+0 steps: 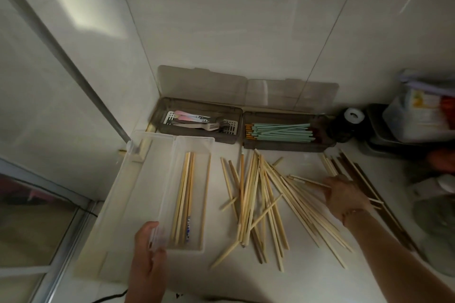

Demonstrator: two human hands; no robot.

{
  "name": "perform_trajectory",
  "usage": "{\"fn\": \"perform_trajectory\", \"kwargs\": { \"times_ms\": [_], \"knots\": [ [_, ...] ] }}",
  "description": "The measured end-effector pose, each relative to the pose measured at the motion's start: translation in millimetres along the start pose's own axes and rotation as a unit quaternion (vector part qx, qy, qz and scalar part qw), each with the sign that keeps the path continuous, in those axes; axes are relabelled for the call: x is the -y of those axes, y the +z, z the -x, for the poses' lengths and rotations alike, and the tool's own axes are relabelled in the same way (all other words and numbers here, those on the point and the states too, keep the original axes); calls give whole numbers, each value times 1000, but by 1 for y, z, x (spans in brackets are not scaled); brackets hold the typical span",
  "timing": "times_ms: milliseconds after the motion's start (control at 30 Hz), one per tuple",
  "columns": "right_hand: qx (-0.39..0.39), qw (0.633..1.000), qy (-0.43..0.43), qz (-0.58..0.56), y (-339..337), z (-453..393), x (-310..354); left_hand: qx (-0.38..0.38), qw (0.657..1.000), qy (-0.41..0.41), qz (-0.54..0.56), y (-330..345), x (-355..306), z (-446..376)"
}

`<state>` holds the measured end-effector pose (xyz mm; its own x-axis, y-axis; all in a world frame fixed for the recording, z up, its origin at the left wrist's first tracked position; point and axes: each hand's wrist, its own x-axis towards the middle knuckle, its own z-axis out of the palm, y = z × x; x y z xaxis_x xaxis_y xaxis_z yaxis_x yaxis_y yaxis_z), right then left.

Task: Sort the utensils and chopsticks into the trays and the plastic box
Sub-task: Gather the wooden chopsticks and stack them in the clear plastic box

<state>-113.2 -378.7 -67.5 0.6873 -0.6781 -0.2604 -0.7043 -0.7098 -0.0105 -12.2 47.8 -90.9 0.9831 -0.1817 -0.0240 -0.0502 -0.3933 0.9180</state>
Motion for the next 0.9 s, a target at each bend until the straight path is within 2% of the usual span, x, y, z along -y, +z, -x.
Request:
{"fn": "perform_trajectory", "kwargs": {
  "times_ms": [233, 367, 433, 533, 667, 733, 800, 833, 900],
  "knots": [
    [-5, 1000, -16, -26, 2, 0, 0, 0, 1000, -1, 12, 4, -8, 1],
    [2, 1000, -22, 20, -12, 2, 2, -16, 1000, -3, 23, 6, -11, 2],
    [-39, 998, -55, 15, -21, 4, 8, -20, 1000, -8, 20, 6, -9, 1],
    [-135, 976, -125, -117, -45, 12, 41, -14, 1000, -22, 6, 4, -2, 1],
    [-221, 901, -240, -286, -87, 42, 121, 12, 999, -45, -12, -2, 2, 1],
    [-203, 854, -291, -380, -98, 59, 163, 18, 999, -48, -15, -3, 8, 2],
    [-145, 810, -306, -480, -99, 72, 204, 26, 998, -52, -9, -5, 12, 3],
    [-110, 802, -303, -503, -96, 76, 224, 31, 998, -50, -7, -5, 13, 3],
    [-70, 835, -298, -457, -84, 79, 256, 37, 998, -42, -1, -6, 12, 2]
  ]
}}
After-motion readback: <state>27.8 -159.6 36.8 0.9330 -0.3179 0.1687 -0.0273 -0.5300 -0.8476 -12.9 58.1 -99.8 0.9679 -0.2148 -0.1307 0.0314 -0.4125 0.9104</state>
